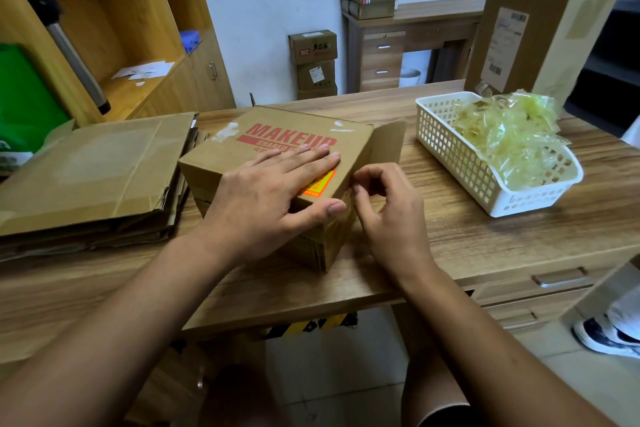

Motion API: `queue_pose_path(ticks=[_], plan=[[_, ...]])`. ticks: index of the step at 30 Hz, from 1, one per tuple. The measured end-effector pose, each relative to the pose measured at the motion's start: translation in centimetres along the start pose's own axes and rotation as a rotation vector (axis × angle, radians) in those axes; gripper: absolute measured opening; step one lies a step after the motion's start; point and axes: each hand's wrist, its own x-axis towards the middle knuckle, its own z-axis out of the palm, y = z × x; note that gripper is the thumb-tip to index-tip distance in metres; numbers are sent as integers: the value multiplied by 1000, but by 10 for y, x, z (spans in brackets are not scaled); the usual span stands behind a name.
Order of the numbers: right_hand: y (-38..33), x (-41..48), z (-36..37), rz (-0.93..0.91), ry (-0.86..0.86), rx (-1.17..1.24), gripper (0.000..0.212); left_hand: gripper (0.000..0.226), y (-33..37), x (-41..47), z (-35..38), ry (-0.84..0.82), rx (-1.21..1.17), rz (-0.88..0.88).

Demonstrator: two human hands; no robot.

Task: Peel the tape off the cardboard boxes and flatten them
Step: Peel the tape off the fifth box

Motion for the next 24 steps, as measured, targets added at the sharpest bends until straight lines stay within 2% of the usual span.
queue_pose_path(ticks=[7, 14, 20, 24], plan=[[-3, -9, -2, 150, -18, 133, 20, 75, 1, 1, -1, -12, 12, -5], [-10, -45, -2, 511, -52, 534, 23, 78, 2, 1, -3, -26, 15, -10], [-14, -34, -5, 577, -170, 480, 30, 75, 5, 0, -4, -11, 35, -25], [-12, -27, -5, 503, -138, 234, 19, 75, 6, 1, -5, -17, 43, -33]])
